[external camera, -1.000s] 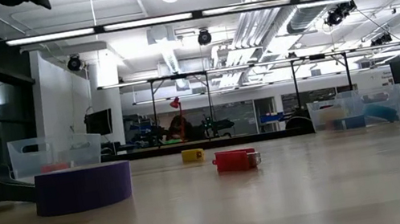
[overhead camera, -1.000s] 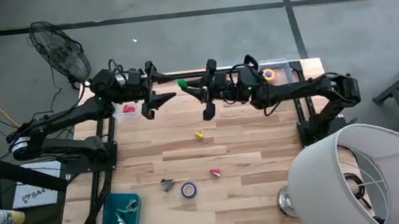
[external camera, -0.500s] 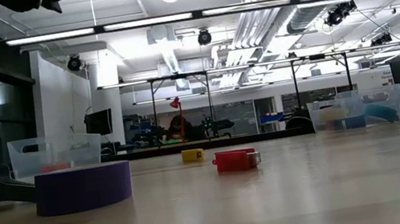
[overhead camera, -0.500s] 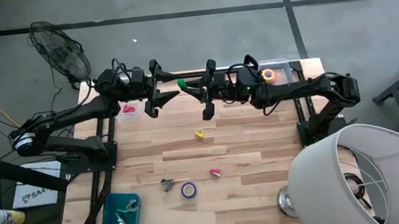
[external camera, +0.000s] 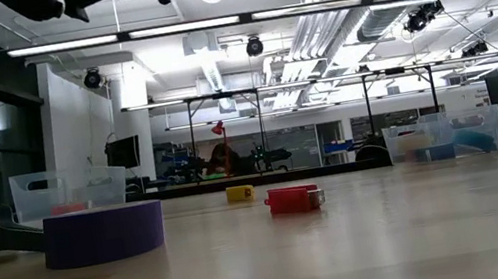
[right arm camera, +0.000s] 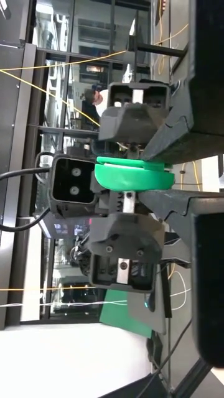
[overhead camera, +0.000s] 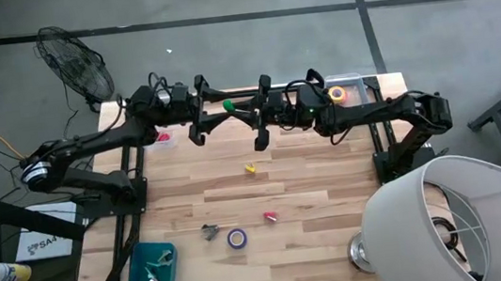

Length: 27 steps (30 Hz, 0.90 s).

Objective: Pick and place Stapler, Stapler remover, tape
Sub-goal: Put the green stapler into the left transparent bin

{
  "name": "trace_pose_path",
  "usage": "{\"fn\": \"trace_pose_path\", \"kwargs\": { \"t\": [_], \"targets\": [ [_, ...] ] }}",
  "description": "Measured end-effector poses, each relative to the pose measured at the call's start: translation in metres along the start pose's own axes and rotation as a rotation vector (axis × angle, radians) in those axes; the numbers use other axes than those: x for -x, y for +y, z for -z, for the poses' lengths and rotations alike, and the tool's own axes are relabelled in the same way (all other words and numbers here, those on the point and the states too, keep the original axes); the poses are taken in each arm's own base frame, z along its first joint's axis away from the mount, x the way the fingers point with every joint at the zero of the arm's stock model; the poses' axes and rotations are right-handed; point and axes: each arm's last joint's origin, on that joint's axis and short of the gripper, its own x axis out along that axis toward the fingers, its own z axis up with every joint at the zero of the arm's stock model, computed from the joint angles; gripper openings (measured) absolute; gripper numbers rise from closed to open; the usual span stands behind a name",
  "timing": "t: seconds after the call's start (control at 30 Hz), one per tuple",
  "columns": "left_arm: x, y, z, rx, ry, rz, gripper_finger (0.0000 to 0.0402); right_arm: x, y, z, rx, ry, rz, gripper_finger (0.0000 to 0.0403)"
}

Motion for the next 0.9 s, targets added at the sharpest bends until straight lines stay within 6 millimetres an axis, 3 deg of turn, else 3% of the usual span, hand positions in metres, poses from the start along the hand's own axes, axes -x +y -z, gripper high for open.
{"fn": "trace_pose_path", "kwargs": {
  "t": [0.27, 0.9],
  "targets": [
    [-0.0061, 0.0012, -0.0072, -0.023, -0.013, 0.034, 0.0246, 0.0001, 0.0, 0.0003, -0.001, 0.004, 0.0, 0.0043],
    [-0.006, 0.0014, -0.0026, -0.019, 0.033, 0.046, 0.0103, 0.0001, -0.0005, 0.0005, 0.0, 0.005, 0.004, 0.0043]
  ]
}}
